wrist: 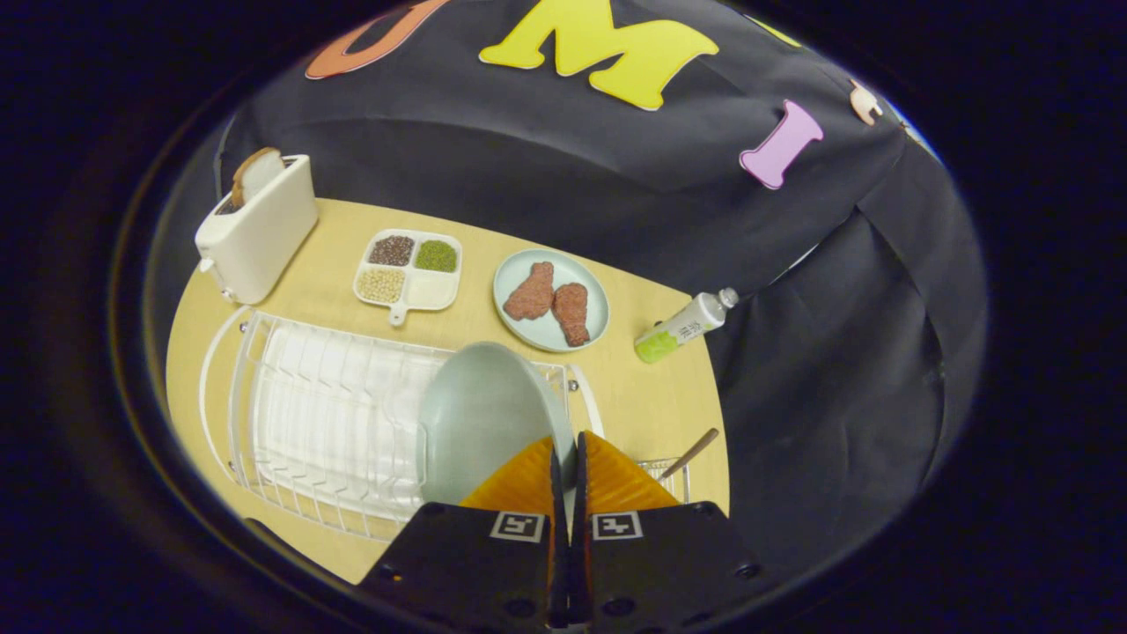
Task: Take the plate from the dish rack, then take the spoon from the basket and place it into the plate.
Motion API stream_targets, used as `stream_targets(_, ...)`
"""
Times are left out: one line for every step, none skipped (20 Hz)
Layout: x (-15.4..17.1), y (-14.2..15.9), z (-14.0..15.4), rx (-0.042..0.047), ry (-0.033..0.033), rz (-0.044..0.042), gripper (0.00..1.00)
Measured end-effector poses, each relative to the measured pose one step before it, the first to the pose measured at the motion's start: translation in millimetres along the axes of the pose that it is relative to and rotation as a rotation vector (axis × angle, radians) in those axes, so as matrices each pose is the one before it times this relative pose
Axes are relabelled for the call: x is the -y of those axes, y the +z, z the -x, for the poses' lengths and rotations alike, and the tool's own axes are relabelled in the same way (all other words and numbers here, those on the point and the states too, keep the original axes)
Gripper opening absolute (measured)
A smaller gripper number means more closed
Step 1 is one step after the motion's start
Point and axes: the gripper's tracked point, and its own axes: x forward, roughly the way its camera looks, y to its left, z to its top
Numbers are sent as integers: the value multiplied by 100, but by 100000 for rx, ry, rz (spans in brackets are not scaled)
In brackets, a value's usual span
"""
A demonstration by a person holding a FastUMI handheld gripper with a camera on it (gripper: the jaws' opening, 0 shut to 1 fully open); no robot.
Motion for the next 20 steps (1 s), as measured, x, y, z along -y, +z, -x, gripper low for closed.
stream_targets(9, -4, 367, 545, -351, 33, 6)
stream_targets(578, 196, 488, 1182, -2665, 258, 6)
stream_targets(1131, 605, 409, 3068, -4369, 103, 6)
stream_targets(598, 359, 585, 1765, -972, -41, 6)
stream_targets(24, -158, 775, 360, 2027, -618, 6)
stream_targets(-180, -65, 997, 180, 3366, -1663, 6)
stream_targets(244, -134, 795, 595, 2268, -1422, 6)
stream_targets(438, -33, 928, 1307, 1098, -709, 6)
stream_targets(480, -336, 691, 1180, 770, -209, 6)
stream_targets(384, -422, 676, 955, 1268, -666, 6)
stream_targets(123, -629, 446, 569, 2314, -907, 6)
stream_targets(70, -769, 505, -146, 3067, -1127, 6)
stream_targets(138, -867, 349, -98, 3630, -1073, 6)
stream_targets(161, -993, 333, -406, 3590, -1774, 6)
stream_targets(92, -1073, 32, -621, 4083, -2476, 6)
stream_targets(105, -1160, -37, -821, 3945, -2331, 6)
stream_targets(175, -1125, -46, -637, 3983, -1500, 6)
stream_targets(280, -1108, -300, -735, 3863, -1158, 6)
stream_targets(372, -1241, -433, -993, 3724, -1652, 6)
stream_targets(421, -1398, -535, -1328, 3843, -1876, 6)
